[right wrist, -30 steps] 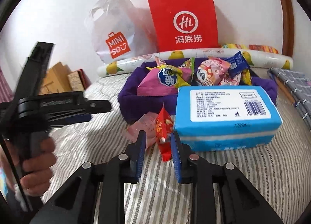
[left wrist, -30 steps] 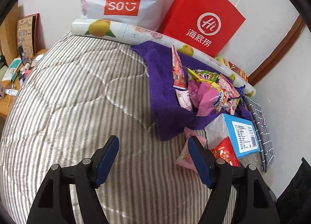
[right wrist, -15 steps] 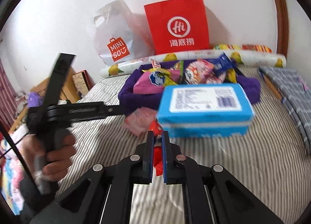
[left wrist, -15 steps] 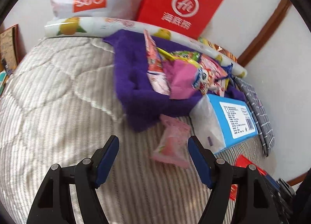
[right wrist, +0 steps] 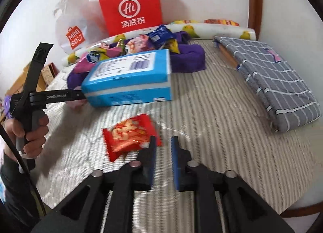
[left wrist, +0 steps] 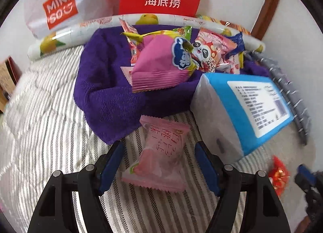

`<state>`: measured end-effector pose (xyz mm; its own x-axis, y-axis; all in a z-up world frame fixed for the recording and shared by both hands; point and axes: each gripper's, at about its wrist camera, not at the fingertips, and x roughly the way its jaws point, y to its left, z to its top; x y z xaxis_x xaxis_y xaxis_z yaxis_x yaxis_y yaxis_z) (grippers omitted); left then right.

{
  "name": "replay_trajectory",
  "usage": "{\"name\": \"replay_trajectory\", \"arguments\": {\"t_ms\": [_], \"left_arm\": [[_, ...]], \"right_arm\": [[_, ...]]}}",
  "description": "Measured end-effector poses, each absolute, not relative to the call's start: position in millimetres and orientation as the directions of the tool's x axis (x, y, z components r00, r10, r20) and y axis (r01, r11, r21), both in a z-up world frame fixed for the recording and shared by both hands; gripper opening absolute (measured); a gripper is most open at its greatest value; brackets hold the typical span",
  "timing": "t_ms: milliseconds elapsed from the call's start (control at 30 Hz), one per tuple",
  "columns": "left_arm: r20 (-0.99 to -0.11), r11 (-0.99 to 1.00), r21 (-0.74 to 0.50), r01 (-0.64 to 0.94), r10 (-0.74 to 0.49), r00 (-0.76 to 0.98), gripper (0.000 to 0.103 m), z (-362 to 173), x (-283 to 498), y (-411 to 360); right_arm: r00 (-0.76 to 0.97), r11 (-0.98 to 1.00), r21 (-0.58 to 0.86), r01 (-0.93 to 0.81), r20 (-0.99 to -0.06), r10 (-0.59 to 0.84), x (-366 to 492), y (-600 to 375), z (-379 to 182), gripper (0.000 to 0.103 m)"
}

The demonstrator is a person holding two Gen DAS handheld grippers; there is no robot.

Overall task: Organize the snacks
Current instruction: 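Grasp the red packet with the right tool while the left tool grasps a pink packet, then lift both packets and carry them over the purple towel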

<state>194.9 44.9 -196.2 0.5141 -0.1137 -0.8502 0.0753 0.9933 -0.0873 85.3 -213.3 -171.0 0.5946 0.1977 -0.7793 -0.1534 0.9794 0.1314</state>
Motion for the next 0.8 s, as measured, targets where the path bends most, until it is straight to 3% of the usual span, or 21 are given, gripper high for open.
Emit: {"name": "replay_trajectory", "arguments": {"t_ms": [67,100,200,233,400,533,800], "left_arm": [[-0.847,0.997,-0.041,0.069,-0.072,0.527,0.068,-197.4,194.6,40.1],[-0.846,0.998,-0.019,0.064,-0.050,0.530,0.061,-197.6,194.4,38.9],[-0.846,0.999,0.014,0.048,-0.013,0.533,0.037,-195.2,191.1,37.7],[-0.847,0.999,0.021,0.044,-0.006,0.531,0.035,-194.0,188.9,38.8],[-0.837,0.996,0.085,0.023,0.059,0.543,0.035,-191.9,170.4,48.9],[-0.830,1.000,0.002,0.018,-0.008,0.558,0.035,-189.1,163.8,63.6],[-0.801,0.999,-0.049,0.012,-0.046,0.596,0.036,-188.5,162.7,65.5]], "right_arm": [[0.602,0.971,0.148,-0.186,-0.764,0.232,85.3,-213.5,-169.6,0.049],[0.601,0.965,0.150,-0.213,-0.759,0.251,85.2,-210.8,-168.5,0.057],[0.610,0.948,0.114,-0.297,-0.741,0.280,85.9,-196.0,-167.7,0.067],[0.611,0.943,0.096,-0.318,-0.740,0.281,87.1,-190.0,-168.7,0.068],[0.574,0.925,0.071,-0.372,-0.766,0.290,98.2,-171.3,-182.7,0.069],[0.540,0.921,0.058,-0.386,-0.795,0.276,107.8,-164.9,-196.3,0.069],[0.524,0.903,0.013,-0.429,-0.811,0.260,110.5,-149.5,-200.8,0.076]]}}
